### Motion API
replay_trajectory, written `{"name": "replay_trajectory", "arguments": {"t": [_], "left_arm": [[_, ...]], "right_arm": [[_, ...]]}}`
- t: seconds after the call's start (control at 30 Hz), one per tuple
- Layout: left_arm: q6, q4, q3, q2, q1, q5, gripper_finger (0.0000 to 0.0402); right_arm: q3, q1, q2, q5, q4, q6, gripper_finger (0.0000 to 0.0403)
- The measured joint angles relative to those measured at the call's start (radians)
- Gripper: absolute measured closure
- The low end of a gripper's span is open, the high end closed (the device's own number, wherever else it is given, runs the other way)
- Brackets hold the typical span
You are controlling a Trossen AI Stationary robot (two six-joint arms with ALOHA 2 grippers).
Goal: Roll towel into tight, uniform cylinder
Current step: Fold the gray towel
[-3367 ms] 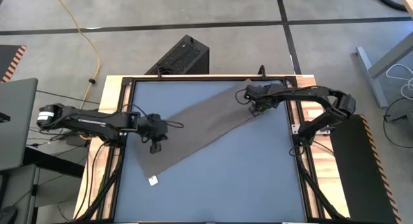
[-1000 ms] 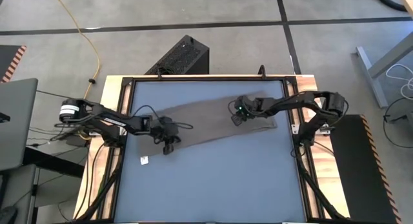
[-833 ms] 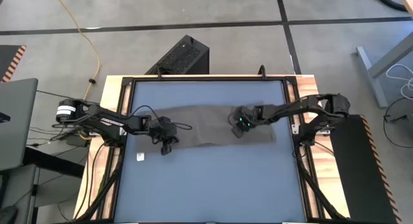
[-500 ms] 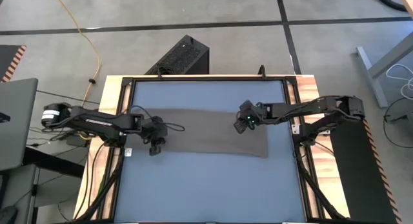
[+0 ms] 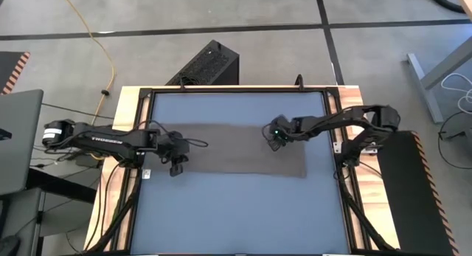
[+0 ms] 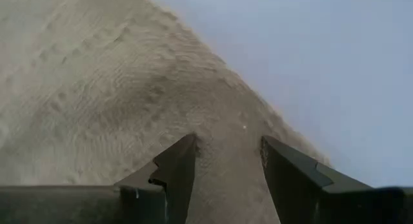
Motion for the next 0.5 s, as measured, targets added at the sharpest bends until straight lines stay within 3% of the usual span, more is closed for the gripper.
{"name": "replay_trajectory", "arguments": {"t": [0.13,0.33,0.5], "left_arm": [[-0.022,-0.002,0.0,0.035,-0.001,-0.017,0.0401],[-0.017,0.024,0.002,0.079,-0.001,-0.047,0.0401],[0.05,0.19,0.001,0.059,0.002,-0.043,0.0401]], "right_arm": [[-0.003,-0.002,0.008,0.142,-0.014,-0.002,0.02],[-0.004,-0.008,-0.052,0.235,-0.048,-0.002,0.02],[-0.002,-0.004,-0.163,0.215,-0.054,-0.01,0.02]]}}
